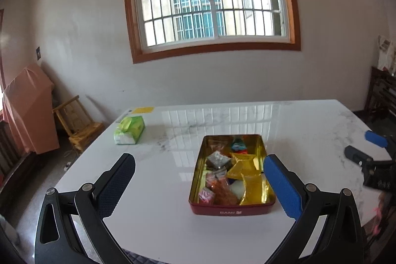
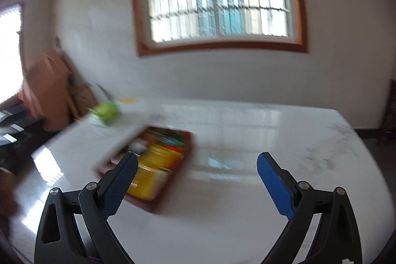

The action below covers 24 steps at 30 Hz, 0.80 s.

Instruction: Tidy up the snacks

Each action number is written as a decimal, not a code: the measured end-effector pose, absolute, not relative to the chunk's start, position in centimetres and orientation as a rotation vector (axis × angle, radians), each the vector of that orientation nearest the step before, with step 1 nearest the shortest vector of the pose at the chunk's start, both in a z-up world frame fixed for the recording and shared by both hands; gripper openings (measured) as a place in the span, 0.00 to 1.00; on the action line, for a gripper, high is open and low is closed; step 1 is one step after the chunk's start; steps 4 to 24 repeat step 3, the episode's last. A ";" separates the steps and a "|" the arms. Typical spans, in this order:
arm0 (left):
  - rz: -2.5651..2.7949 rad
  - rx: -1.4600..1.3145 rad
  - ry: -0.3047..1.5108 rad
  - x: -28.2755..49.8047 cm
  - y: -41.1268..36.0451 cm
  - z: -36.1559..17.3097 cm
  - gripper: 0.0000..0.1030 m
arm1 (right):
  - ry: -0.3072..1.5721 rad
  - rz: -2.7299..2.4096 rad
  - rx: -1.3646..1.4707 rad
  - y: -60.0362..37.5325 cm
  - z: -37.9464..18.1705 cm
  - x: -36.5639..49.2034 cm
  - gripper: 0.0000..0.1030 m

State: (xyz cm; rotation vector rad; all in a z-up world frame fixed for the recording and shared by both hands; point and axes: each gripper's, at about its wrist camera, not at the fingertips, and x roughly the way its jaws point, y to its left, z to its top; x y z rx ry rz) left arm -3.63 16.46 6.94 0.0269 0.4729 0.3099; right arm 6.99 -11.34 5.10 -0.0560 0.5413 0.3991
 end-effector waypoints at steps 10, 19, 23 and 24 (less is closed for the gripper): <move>0.291 -0.021 0.536 -2.5 16.9 6.3 1.00 | 0.646 0.264 -0.065 -16.2 2.1 11.1 0.93; 0.291 -0.021 0.536 -2.5 16.9 6.3 1.00 | 0.646 0.264 -0.065 -16.2 2.1 11.1 0.93; 0.291 -0.021 0.536 -2.5 16.9 6.3 1.00 | 0.646 0.264 -0.065 -16.2 2.1 11.1 0.93; 0.291 -0.021 0.536 -2.5 16.9 6.3 1.00 | 0.646 0.264 -0.065 -16.2 2.1 11.1 0.93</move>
